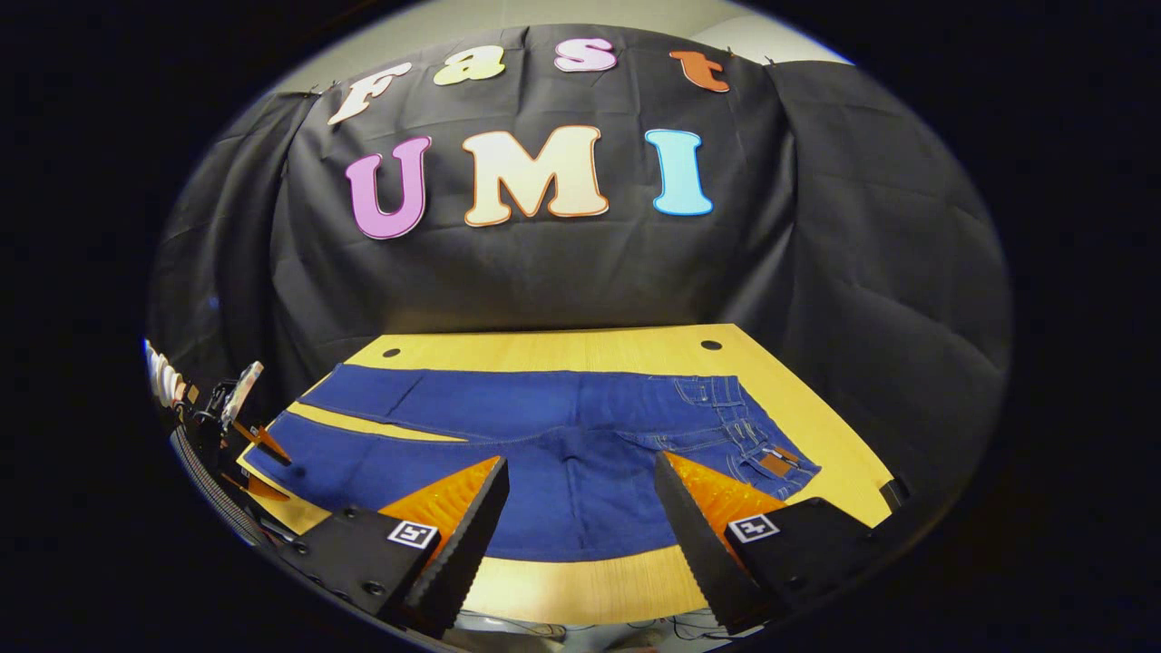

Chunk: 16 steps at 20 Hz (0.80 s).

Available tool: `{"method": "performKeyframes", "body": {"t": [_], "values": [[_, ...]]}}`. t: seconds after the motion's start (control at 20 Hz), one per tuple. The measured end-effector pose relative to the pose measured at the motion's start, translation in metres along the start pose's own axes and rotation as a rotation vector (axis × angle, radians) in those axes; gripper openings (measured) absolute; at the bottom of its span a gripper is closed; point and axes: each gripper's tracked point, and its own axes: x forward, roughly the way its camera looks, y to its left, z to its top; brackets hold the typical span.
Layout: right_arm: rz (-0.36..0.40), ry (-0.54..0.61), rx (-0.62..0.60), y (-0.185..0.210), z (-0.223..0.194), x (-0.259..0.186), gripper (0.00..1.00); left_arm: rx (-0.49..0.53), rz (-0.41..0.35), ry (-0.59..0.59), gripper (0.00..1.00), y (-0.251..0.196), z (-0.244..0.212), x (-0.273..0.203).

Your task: Grasp the waist and the cuffs of the jeans and fold them to make the two legs overlap; first hold the waist and fold one-third of the jeans toward the cuffs, then hold the cuffs and fold the remaining one-third in the same direction to finish folding.

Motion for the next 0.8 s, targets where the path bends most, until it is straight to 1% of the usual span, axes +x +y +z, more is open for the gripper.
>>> {"method": "performKeyframes", "body": {"t": [0.05,0.15,0.2,0.25,0.35,0.4,0.45,0.5,0.55,0.6,0.65,0.7,0.75,0.8], "values": [[-0.001,0.004,0.002,-0.001,-0.002,0.001,1.00,0.001,0.000,0.012,0.95,0.002,0.001,0.001],[0.002,0.011,0.014,-0.002,-0.002,0.005,0.98,0.011,-0.016,0.033,0.94,0.001,-0.001,0.001],[-0.001,0.013,0.019,-0.004,-0.002,0.007,1.00,0.020,-0.028,0.047,0.99,-0.001,-0.002,0.001],[-0.004,0.013,0.022,-0.006,-0.002,0.009,1.00,0.032,-0.036,0.062,0.93,0.000,-0.004,0.000],[-0.015,0.015,0.026,-0.013,-0.001,0.012,1.00,0.058,-0.042,0.093,0.93,0.001,-0.008,0.003],[-0.022,0.012,0.027,-0.016,0.000,0.013,0.98,0.062,-0.045,0.107,0.92,0.001,-0.010,0.003],[-0.025,0.016,0.029,-0.019,0.000,0.016,1.00,0.060,-0.052,0.127,0.92,-0.001,-0.013,0.002],[-0.029,0.019,0.032,-0.021,0.000,0.018,0.98,0.059,-0.058,0.143,0.93,-0.002,-0.013,0.002],[-0.032,0.021,0.034,-0.024,0.000,0.019,1.00,0.059,-0.069,0.156,0.92,-0.001,-0.015,0.000],[-0.034,0.023,0.038,-0.025,0.000,0.022,1.00,0.061,-0.071,0.159,0.96,0.000,-0.014,0.003],[-0.032,0.028,0.042,-0.026,-0.002,0.024,1.00,0.061,-0.077,0.168,0.89,0.000,-0.015,0.004],[-0.029,0.033,0.043,-0.026,-0.002,0.026,1.00,0.059,-0.087,0.179,0.89,-0.002,-0.016,0.005],[-0.027,0.041,0.040,-0.025,-0.003,0.028,1.00,0.049,-0.104,0.194,0.93,-0.005,-0.016,0.005],[-0.024,0.047,0.034,-0.025,-0.004,0.030,1.00,0.042,-0.104,0.207,0.88,-0.003,-0.016,0.005]]}}
